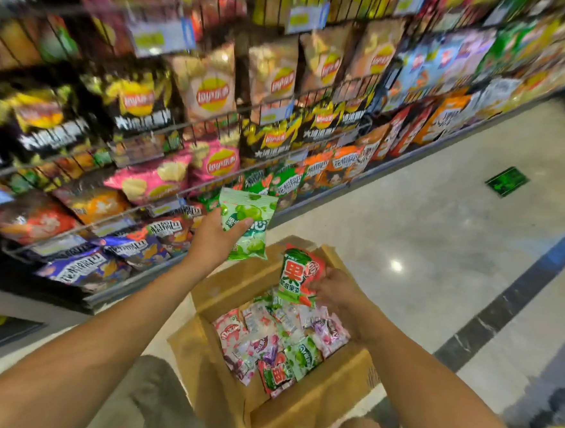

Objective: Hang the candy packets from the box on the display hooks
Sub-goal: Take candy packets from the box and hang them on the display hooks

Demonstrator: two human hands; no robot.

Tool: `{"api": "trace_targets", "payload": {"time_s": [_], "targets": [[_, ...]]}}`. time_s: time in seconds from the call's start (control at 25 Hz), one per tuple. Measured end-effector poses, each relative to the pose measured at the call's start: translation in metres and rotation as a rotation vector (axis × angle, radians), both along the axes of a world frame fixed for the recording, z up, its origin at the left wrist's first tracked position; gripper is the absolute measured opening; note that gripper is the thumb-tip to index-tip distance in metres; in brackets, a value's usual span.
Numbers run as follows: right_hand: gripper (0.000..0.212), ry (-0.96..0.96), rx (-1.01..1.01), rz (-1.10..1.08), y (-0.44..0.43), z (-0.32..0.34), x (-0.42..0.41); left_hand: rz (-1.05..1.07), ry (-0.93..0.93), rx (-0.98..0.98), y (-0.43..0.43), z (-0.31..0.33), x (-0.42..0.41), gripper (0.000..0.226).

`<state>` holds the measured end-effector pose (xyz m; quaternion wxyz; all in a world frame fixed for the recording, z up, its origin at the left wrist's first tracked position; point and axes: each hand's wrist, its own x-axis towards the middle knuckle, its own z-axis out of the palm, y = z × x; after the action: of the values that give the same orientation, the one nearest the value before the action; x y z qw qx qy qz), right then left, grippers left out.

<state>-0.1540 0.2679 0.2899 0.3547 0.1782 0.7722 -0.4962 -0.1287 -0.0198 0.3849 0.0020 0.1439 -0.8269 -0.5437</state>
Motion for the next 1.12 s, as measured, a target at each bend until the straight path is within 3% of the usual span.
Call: {"api": "trace_targets", "payload": {"time_s": [0.2, 0.36, 0.48, 0.6, 0.68, 0.76, 0.84, 0.92, 1.12], "targets": [[0.032, 0.156, -0.115, 0.030, -0.014, 0.201, -0.012, -0.027, 0.086, -0.003, -0.016, 0.164, 0.002, 0.079], [0.027, 0.250, -0.228, 0.079, -0.024, 0.334, -0.023, 0.003, 0.108, -0.017, -0.029, 0.278, 0.004, 0.036], [0.016, 0.278, -0.322, 0.036, -0.037, 0.404, -0.029, 0.053, 0.130, -0.036, -0.040, 0.334, 0.014, 0.048], [0.019, 0.337, -0.341, -0.044, -0.048, 0.448, -0.036, 0.113, 0.201, -0.029, -0.048, 0.371, 0.028, 0.034], [0.030, 0.389, -0.370, -0.025, -0.058, 0.477, -0.034, 0.162, 0.246, -0.049, -0.055, 0.393, 0.044, 0.038], [0.046, 0.422, -0.400, 0.006, -0.071, 0.499, -0.031, 0.210, 0.286, -0.047, -0.062, 0.411, 0.062, 0.051], [0.022, 0.462, -0.442, 0.065, -0.087, 0.523, -0.019, 0.270, 0.293, -0.039, -0.068, 0.428, 0.080, 0.070], [0.020, 0.510, -0.450, 0.132, -0.105, 0.542, -0.008, 0.317, 0.305, -0.058, -0.078, 0.443, 0.103, 0.092], [0.020, 0.600, -0.499, 0.296, -0.166, 0.568, 0.016, 0.469, 0.373, -0.059, -0.113, 0.471, 0.162, 0.033]]}}
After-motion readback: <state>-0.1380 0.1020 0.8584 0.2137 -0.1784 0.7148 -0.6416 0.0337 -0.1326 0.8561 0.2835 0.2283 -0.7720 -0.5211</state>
